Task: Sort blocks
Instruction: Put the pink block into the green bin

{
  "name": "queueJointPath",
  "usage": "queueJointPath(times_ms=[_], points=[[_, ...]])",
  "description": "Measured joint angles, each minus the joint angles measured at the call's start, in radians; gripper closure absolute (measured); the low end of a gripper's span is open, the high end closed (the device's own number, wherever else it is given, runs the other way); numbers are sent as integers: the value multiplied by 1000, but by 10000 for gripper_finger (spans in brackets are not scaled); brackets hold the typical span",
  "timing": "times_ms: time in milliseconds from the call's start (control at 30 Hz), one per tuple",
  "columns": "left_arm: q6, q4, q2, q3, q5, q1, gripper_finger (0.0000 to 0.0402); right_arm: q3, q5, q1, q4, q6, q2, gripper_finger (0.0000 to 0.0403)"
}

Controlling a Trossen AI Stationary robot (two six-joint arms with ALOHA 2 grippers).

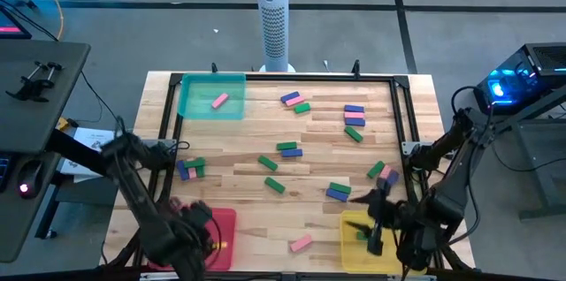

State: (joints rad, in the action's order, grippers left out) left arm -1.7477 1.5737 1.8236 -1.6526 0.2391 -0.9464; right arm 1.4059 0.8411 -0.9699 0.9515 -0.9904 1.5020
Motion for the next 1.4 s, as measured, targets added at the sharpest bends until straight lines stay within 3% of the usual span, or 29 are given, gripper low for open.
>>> queueJointPath(times_ms=[267,467,567,800,933,1200,1300,1400], points=[[-2,-13,-149,24,569,39,211,0,-348,121,-343,471,128,151],[94,-78,-214,24,752,50,211,0,-597,272,-489,569,222,151],[188,-109,-260,25,772,26,211,0,-691,335,-527,633,260,151],[376,-121,-412,25,780,-88,218,0,-801,424,-640,720,321,151],[463,-124,-489,25,786,-153,230,0,-802,448,-653,720,339,151],[593,-120,-538,25,721,-163,241,54,-663,471,-649,598,340,151],[629,-120,-538,25,676,-137,241,76,-686,464,-606,615,338,151],[643,-120,-538,25,660,-110,241,76,-782,453,-557,635,355,151]])
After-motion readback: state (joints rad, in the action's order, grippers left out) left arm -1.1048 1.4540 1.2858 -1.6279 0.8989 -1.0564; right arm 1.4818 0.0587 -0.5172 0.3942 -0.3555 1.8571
